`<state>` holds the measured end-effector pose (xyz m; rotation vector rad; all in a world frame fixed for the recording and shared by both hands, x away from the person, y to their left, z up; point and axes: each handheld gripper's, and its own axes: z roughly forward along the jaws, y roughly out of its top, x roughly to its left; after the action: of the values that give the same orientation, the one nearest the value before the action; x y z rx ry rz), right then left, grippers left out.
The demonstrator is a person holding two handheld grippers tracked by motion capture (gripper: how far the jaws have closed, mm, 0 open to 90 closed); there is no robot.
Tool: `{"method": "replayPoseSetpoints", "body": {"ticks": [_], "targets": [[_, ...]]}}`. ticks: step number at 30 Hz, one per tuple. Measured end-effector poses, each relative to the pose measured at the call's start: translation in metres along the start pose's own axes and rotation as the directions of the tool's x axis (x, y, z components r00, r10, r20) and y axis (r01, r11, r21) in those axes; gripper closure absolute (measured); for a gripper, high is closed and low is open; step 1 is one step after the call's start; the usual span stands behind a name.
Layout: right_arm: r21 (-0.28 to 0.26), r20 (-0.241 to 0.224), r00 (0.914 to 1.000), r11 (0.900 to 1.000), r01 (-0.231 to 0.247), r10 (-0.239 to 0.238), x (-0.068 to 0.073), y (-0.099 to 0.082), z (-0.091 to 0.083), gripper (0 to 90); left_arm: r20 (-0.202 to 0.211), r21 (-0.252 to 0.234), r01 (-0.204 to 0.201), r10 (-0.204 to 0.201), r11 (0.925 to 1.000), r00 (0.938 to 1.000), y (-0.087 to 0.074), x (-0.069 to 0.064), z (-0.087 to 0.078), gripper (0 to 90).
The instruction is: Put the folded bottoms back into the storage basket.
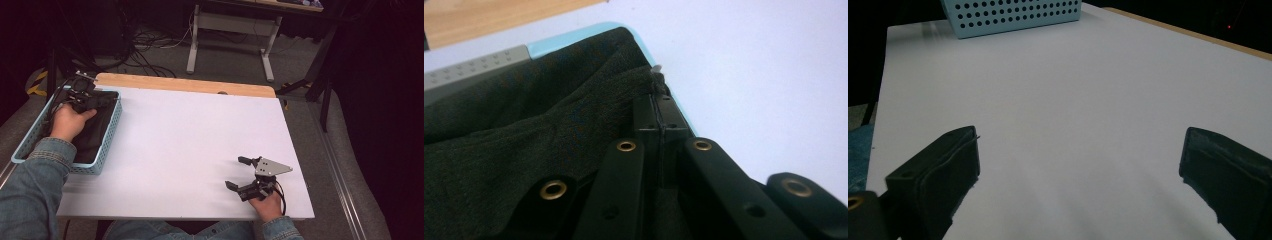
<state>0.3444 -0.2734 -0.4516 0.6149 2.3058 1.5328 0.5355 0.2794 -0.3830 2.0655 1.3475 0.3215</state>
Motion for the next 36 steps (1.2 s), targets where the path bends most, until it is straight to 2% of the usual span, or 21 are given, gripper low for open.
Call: {"method": "replayPoseSetpoints", "body": {"ticks": [3, 4, 8, 10, 13, 16, 17, 21, 23, 26, 31, 33, 35, 36], "targets": [[0.0, -0.002, 1.0, 1.0, 0.001, -0.001, 0.0, 0.0, 0.0, 3.1, -0.019, 0.051, 0.014, -0.013, 0.9986, 0.9997, 0.0, 0.004, 0.012, 89.8], [-0.001, -0.002, 1.0, 1.0, 0.003, -0.003, 0.0, 0.0, 0.0, 3.2, -0.038, 0.083, 0.014, -0.011, 0.9964, 0.9992, -0.001, 0.004, 0.019, 89.8], [-0.004, -0.005, 1.0, 1.0, 0.001, -0.001, 0.0, 0.0, 0.0, 3.3, -0.06, 0.149, 0.012, -0.003, 0.9888, 0.9982, -0.005, 0.004, 0.037, 89.8], [-0.004, -0.007, 1.0, 1.0, 0.003, -0.003, 0.0, 0.0, -0.001, 3.4, -0.061, 0.151, 0.016, -0.007, 0.9884, 0.9981, -0.006, 0.004, 0.038, 89.7], [-0.005, -0.008, 1.0, 1.0, 0.002, -0.002, 0.0, 0.0, -0.001, 3.4, -0.067, 0.131, 0.005, 0.004, 0.9913, 0.9978, -0.004, 0.002, 0.028, 89.2], [-0.005, -0.008, 1.0, 1.0, 0.0, 0.0, 0.0, 0.0, -0.001, 3.4, -0.059, 0.101, -0.021, 0.027, 0.9946, 0.9979, -0.004, -0.002, 0.009, 87.7], [-0.004, -0.007, 1.0, 1.0, 0.0, 0.0, 0.0, 0.0, -0.001, 3.4, -0.059, 0.101, -0.021, 0.027, 0.9946, 0.9979, -0.004, -0.002, 0.009, 87.6], [0.001, -0.007, 1.0, 1.0, -0.001, 0.001, 0.0, 0.0, 0.0, 3.4, -0.006, 0.054, -0.071, 0.072, 0.996, 0.9974, -0.015, -0.012, -0.023, 87.8], [0.003, -0.008, 1.0, 1.0, -0.001, 0.001, 0.0, 0.0, 0.0, 3.4, 0.008, 0.049, -0.079, 0.079, 0.9957, 0.9968, -0.018, -0.015, -0.029, 88.0], [0.007, -0.011, 0.9999, 1.0, 0.003, -0.003, 0.0, 0.001, 0.002, 3.4, 0.042, 0.039, -0.114, 0.113, 0.9927, 0.9928, -0.032, -0.023, -0.047, 88.3], [0.01, -0.012, 0.9999, 0.9999, -0.002, 0.002, 0.0, 0.001, 0.002, 3.4, 0.097, 0.039, -0.162, 0.158, 0.986, 0.9827, -0.05, -0.033, -0.062, 89.6], [0.009, -0.012, 0.9999, 0.9999, -0.007, 0.007, -0.001, 0.001, 0.002, 3.4, 0.122, 0.065, -0.17, 0.161, 0.9834, 0.9794, -0.056, -0.035, -0.061, 89.7], [0.01, -0.011, 0.9999, 0.9999, -0.008, 0.008, -0.001, 0.001, 0.002, 3.4, 0.137, 0.1, -0.182, 0.168, 0.9782, 0.9762, -0.061, -0.036, -0.057, 89.7], [0.012, -0.011, 0.9999, 0.9999, -0.009, 0.009, -0.001, 0.001, 0.002, 3.4, 0.138, 0.121, -0.196, 0.179, 0.9732, 0.9741, -0.063, -0.037, -0.055, 89.7]]}}
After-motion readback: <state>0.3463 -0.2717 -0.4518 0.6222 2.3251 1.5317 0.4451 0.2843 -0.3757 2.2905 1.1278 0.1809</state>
